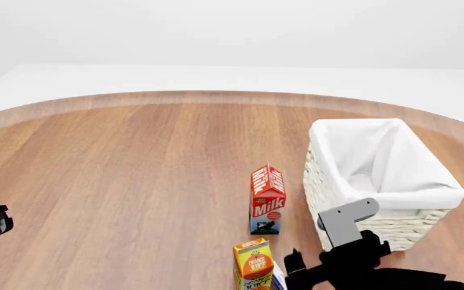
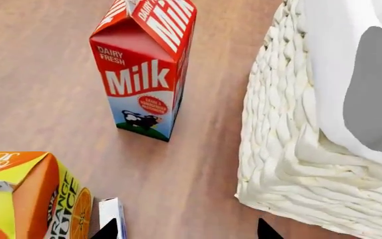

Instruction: Pick up the cream cheese box and the butter, and put them in the basket.

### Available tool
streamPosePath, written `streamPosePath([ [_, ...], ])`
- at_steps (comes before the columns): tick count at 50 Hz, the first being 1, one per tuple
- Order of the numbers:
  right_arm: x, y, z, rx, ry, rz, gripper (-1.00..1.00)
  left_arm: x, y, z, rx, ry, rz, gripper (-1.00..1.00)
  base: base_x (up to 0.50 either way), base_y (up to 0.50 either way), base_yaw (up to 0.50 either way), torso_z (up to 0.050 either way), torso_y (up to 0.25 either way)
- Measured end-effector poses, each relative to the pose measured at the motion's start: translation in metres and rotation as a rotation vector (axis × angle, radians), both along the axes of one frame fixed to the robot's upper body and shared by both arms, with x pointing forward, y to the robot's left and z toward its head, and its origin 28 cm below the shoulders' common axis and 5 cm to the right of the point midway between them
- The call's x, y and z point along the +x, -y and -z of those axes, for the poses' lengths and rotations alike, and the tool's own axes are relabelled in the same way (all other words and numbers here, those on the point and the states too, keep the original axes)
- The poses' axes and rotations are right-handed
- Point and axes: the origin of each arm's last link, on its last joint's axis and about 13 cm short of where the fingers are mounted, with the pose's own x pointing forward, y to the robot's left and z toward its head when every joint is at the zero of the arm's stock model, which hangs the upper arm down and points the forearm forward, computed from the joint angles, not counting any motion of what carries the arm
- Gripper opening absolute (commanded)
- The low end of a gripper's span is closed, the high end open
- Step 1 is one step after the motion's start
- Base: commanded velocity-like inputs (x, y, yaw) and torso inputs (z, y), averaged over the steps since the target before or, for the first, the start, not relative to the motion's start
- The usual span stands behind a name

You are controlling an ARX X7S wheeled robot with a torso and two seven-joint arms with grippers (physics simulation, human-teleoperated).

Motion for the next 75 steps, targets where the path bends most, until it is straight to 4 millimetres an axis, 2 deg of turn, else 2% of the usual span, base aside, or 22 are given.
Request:
streamPosePath([
  [46, -0.017, 0.004, 0.033, -0.015, -0.085, -0.006, 1.00, 0.000, 0.001, 0.001, 0.001, -0.006, 0.003, 1.00, 0.00, 0.00, 0.00, 0.000, 0.000],
  [75, -0.022, -0.006, 0.048, -0.042, -0.108, -0.099, 1.00, 0.001, 0.000, 0.003, 0.000, -0.015, 0.006, 1.00, 0.00, 0.00, 0.00, 0.000, 0.000],
])
